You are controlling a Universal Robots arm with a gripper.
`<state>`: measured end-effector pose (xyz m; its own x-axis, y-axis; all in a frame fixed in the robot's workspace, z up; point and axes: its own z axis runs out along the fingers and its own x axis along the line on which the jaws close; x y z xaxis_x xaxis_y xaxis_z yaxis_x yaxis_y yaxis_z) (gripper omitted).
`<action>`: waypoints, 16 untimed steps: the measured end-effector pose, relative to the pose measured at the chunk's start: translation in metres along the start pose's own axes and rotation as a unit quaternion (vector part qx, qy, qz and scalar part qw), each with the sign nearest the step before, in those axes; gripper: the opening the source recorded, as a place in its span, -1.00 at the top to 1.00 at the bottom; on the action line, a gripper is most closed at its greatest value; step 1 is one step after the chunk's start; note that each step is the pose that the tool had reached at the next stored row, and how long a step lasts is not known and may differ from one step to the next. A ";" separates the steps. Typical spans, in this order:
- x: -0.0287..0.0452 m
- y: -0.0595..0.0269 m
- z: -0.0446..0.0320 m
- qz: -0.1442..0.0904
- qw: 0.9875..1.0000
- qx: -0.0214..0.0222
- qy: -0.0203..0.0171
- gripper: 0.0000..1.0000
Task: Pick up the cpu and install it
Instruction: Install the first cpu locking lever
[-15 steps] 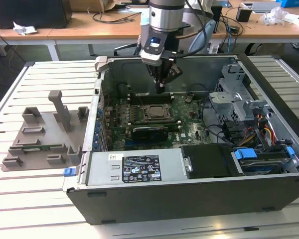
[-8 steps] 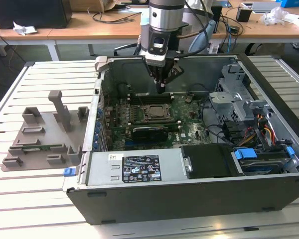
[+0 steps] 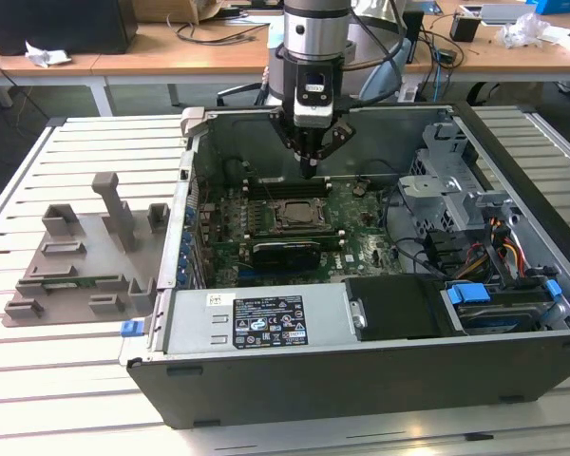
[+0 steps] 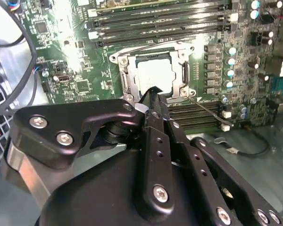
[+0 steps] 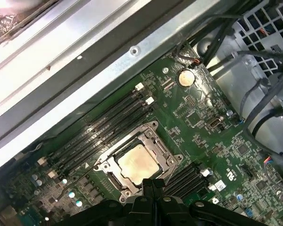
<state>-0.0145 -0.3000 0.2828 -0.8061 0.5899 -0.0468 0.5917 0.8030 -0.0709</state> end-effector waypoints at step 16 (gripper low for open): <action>0.0000 0.0000 0.0000 -0.135 0.991 -0.006 -0.010 0.79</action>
<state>-0.0145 -0.3000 0.2828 -0.9347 0.3523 -0.0468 0.3549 0.9322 -0.0709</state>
